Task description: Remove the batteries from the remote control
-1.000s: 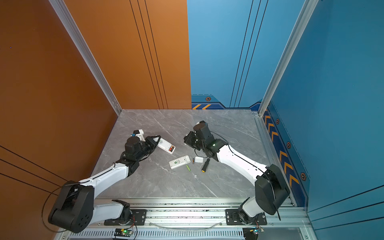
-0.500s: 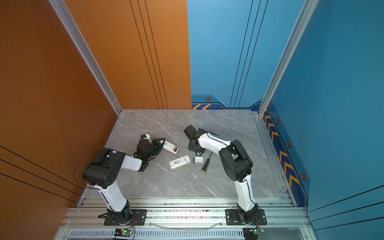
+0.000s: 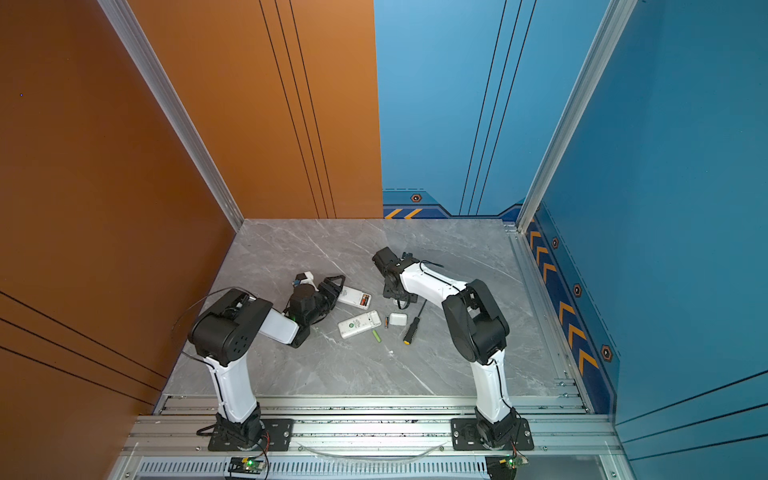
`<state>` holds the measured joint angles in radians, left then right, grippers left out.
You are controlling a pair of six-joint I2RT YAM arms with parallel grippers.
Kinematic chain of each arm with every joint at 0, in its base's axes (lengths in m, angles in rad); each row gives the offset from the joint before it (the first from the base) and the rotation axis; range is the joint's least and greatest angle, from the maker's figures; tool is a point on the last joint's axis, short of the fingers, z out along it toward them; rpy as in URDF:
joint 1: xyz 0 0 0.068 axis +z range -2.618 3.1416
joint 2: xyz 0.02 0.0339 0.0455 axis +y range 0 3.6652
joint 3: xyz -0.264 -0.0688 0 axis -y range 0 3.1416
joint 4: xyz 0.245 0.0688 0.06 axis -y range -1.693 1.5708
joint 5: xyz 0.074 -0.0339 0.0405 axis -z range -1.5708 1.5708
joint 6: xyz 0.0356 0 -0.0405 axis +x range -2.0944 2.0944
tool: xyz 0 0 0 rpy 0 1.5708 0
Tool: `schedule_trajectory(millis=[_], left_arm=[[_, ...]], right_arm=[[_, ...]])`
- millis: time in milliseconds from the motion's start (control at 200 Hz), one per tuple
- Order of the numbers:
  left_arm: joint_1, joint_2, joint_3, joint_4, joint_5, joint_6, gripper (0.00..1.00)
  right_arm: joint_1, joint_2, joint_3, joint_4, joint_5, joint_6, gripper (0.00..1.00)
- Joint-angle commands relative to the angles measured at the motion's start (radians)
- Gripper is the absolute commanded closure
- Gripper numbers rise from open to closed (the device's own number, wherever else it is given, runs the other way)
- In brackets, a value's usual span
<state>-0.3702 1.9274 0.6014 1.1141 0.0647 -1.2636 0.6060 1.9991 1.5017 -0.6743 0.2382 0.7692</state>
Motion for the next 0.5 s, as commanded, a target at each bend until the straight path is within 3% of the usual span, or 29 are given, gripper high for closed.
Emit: schedule_trajectory(millis=[0,85,260,425,495], left_arm=[[0.007,-0.046,-0.018,-0.072,-0.016,0.020,0.19],[0.016,-0.122,-0.016,-0.221,0.005,0.050,0.15],[0.025,-0.341,0.049,-0.715,-0.010,0.188,0.01],[0.039,-0.493,0.211,-1.079,-0.025,0.360,0.02],[0.034,-0.511,0.265,-1.144,0.003,0.387,0.02]], right_arm=[[-0.010,-0.148,-0.039,-0.058,0.041,0.006,0.25],[-0.035,-0.245,-0.111,-0.110,0.029,0.049,0.22],[-0.028,-0.411,-0.289,-0.116,-0.085,0.097,0.22],[0.068,-0.430,-0.395,-0.059,-0.128,0.183,0.26],[0.087,-0.421,-0.434,-0.013,-0.128,0.225,0.28]])
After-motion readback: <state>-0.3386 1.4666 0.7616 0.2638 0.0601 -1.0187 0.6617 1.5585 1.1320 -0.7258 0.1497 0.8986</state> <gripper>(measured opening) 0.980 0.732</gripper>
